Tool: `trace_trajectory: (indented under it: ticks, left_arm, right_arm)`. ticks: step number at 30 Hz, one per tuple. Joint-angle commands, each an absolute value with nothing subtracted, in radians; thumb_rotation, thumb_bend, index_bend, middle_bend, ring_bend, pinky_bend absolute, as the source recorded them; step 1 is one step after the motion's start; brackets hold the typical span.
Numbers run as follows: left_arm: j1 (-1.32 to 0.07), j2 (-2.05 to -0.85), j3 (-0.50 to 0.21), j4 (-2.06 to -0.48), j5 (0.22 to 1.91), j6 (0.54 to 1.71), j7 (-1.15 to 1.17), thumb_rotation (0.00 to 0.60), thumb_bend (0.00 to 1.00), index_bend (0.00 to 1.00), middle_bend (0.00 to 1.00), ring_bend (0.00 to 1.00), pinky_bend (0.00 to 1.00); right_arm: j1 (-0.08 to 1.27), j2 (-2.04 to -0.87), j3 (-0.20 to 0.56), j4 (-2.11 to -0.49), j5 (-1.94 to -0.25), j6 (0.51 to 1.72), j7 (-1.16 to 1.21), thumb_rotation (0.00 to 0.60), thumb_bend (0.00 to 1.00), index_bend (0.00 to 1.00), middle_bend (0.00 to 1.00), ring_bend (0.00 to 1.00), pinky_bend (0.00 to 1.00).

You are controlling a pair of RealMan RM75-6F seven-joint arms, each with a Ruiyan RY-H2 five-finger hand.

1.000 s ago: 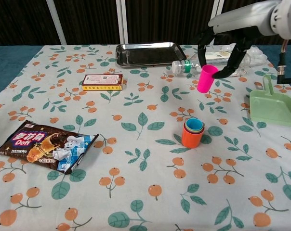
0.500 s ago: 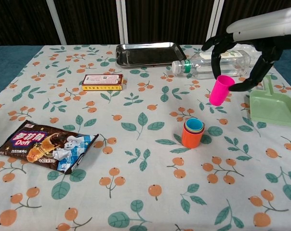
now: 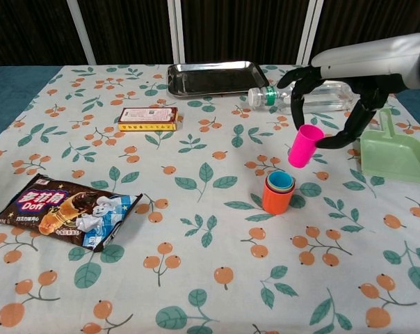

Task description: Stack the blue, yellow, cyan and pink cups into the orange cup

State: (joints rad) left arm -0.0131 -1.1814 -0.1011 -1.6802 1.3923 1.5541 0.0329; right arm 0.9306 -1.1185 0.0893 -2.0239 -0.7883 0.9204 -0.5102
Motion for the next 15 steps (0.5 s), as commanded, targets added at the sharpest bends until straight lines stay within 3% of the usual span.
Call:
trace_trajectory:
  ticks: [1, 15]
  left_arm:
    - [-0.013, -1.181, -0.101, -1.680, 1.393, 1.554, 0.033, 0.600, 0.68, 0.20, 0.10, 0.01, 0.06]
    - [-0.014, -1.181, -0.101, -1.679, 1.394, 1.553, 0.032, 0.600, 0.68, 0.20, 0.10, 0.01, 0.06]
  right_arm:
    - [0.936, -1.132, 0.093, -2.013, -0.786, 0.921, -0.510, 0.600, 0.40, 0.49, 0.00, 0.04, 0.09]
    - [0.953, -1.178, 0.086, -1.986, -0.767, 0.917, -0.523, 0.600, 0.40, 0.49, 0.00, 0.04, 0.09]
